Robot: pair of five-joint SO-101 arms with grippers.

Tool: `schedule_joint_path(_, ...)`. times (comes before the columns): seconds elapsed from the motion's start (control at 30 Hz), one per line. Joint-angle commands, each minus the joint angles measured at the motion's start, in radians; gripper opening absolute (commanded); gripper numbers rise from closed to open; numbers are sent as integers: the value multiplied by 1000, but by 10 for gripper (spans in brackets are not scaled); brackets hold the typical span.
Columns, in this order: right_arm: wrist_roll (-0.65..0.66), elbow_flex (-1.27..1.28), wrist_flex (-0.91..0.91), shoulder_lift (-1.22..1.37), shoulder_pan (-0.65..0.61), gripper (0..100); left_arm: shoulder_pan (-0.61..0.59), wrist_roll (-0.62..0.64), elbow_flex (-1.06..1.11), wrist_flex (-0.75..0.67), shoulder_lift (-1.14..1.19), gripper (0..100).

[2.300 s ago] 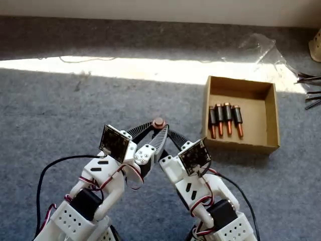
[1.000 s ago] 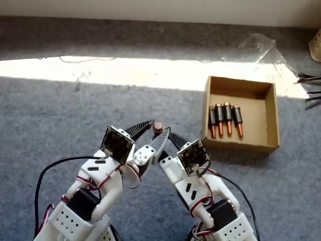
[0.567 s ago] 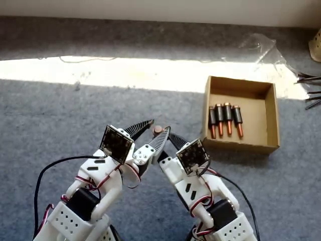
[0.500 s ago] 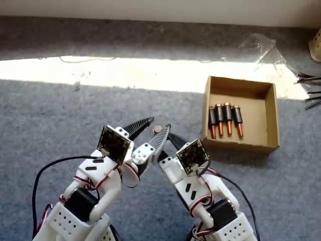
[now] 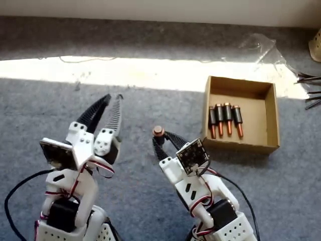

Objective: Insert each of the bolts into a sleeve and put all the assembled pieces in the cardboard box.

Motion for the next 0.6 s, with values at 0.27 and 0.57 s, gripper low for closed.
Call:
schedule_joint_path(0.27,6,137,-4,-7,168,5,-186,18,67,195,-27,6)
schedule_joint_path(0.57,6,125,-2,-7,220,5,-185,17,255,270,-27,6)
